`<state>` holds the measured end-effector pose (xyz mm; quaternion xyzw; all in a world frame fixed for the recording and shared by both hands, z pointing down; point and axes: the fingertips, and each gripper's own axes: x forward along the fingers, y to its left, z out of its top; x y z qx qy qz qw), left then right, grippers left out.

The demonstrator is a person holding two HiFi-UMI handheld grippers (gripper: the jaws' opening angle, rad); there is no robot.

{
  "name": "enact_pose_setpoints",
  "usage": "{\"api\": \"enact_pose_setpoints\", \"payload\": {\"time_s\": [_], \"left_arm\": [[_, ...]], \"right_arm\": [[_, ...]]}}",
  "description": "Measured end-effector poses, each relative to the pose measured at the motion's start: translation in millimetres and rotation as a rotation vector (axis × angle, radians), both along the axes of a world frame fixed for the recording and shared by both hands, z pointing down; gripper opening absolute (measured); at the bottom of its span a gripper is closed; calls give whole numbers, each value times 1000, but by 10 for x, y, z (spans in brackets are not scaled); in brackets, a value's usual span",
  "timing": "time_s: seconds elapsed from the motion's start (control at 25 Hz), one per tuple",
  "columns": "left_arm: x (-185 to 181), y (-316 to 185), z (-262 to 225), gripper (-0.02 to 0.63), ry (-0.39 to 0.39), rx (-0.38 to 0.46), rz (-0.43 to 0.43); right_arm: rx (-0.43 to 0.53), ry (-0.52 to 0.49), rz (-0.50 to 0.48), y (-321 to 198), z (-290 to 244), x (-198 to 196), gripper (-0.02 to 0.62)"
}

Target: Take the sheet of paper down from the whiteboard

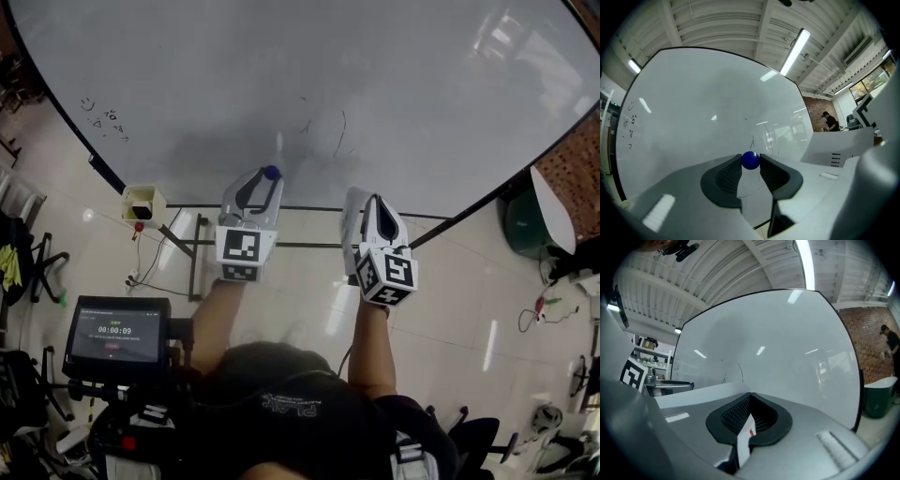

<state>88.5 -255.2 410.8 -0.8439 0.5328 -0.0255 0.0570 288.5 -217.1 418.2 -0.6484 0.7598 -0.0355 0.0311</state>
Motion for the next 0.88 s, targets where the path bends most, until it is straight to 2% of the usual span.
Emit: {"api": "enact_pose_setpoints", "payload": {"time_s": [0.4,0.88], "left_arm": [[-257,84,33,123,22,-11,36],[-234,142,-28,123,17,6,47]], "right_arm": [[-15,38,17,140,-4,-392,12],[20,54,-20,215,-101,-584,12]]}}
